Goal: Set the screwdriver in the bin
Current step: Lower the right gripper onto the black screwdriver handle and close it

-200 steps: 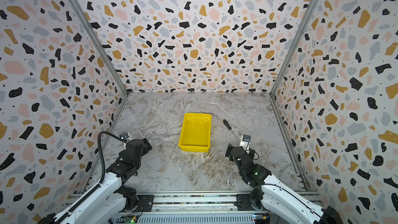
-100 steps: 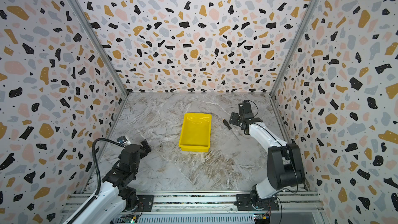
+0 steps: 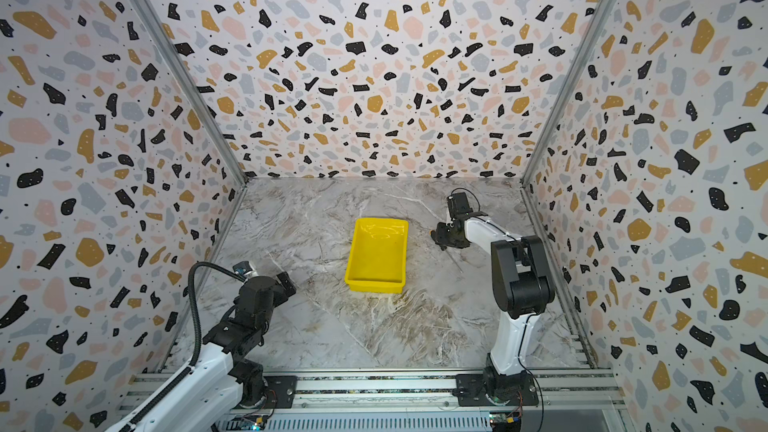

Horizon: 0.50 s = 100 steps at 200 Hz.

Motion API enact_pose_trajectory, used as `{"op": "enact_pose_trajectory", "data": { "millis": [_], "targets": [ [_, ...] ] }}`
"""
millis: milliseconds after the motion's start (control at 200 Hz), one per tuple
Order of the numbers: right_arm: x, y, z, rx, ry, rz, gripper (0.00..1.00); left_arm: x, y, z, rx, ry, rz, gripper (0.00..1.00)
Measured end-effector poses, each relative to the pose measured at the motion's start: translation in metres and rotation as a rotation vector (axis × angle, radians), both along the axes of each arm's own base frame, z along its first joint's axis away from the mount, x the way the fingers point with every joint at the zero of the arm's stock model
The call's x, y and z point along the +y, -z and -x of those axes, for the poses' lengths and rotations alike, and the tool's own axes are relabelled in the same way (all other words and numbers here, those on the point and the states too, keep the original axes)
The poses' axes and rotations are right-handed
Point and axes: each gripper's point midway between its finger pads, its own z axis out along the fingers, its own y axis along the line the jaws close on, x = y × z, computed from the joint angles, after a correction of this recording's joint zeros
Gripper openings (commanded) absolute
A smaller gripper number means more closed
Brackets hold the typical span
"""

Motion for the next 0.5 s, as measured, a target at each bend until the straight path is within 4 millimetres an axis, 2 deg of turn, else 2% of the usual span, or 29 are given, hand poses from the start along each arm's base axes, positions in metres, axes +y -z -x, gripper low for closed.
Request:
{"op": "enact_pose_trajectory", "data": {
  "millis": [180,315,501],
  "targets": [
    [0.003,0.013,0.004,0.031,-0.018,0.014,0.42,0.0,0.0,0.0,-0.001,0.001,0.001,1.0],
    [0.003,0.016,0.005,0.036,-0.018,0.021,0.37,0.0,0.0,0.0,-0.002,0.001,0.001,1.0],
    [0.001,0.018,0.004,0.036,-0.015,0.031,0.36,0.0,-0.001,0.0,-0.004,0.001,0.002,1.0]
  ]
}}
